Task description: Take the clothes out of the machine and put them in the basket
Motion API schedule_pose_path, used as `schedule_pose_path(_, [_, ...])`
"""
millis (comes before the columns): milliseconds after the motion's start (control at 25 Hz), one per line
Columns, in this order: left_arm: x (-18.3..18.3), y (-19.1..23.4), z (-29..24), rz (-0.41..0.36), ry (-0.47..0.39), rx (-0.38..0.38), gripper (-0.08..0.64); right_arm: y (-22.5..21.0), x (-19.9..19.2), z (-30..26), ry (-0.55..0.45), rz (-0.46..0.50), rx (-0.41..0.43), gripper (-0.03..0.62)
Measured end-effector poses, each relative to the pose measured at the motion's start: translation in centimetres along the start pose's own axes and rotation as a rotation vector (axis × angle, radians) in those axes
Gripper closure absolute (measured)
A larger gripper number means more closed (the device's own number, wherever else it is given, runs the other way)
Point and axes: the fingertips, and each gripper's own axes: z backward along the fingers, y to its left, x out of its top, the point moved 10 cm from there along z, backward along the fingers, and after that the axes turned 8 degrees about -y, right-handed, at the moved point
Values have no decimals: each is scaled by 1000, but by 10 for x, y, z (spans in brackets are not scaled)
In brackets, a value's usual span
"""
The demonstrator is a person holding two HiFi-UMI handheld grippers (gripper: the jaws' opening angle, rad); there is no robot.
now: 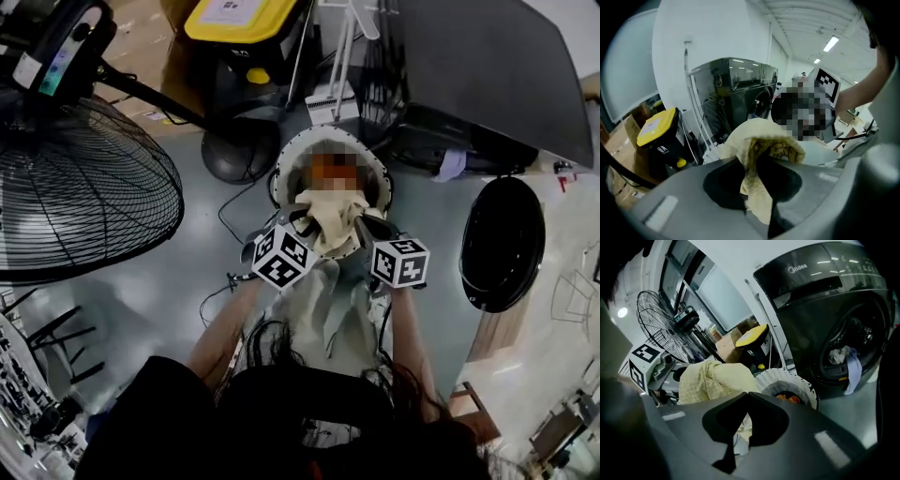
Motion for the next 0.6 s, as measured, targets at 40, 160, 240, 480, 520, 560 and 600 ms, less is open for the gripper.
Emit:
schedule_pose_path(40, [-6,1,-7,5,18,-6,477,-4,-7,-4,10,3,-10,569])
schedule_pose_path(160, [-26,3,-25,47,60,-23,477,-14,-30,-12,34,30,-43,569])
schedule_pose_path(240, [-39,4,-36,80,88,-29,476,-20,-43,-18,51,46,-69,569])
schedule_pose_path(480, [-64,8,-56,156,187,-70,432,-20,-66,-32,98,103,-132,555])
schedule_pose_path(520, [-65,9,-58,178,191,-78,404,-20,-67,-33,97,108,-127,524])
schedule_pose_path(560, [-66,9,-60,195,190,-85,386,-19,-66,-33,87,106,-118,500])
schedule_pose_path(600, [-65,10,-62,204,186,-89,384,-18,-65,-33,72,98,-108,478])
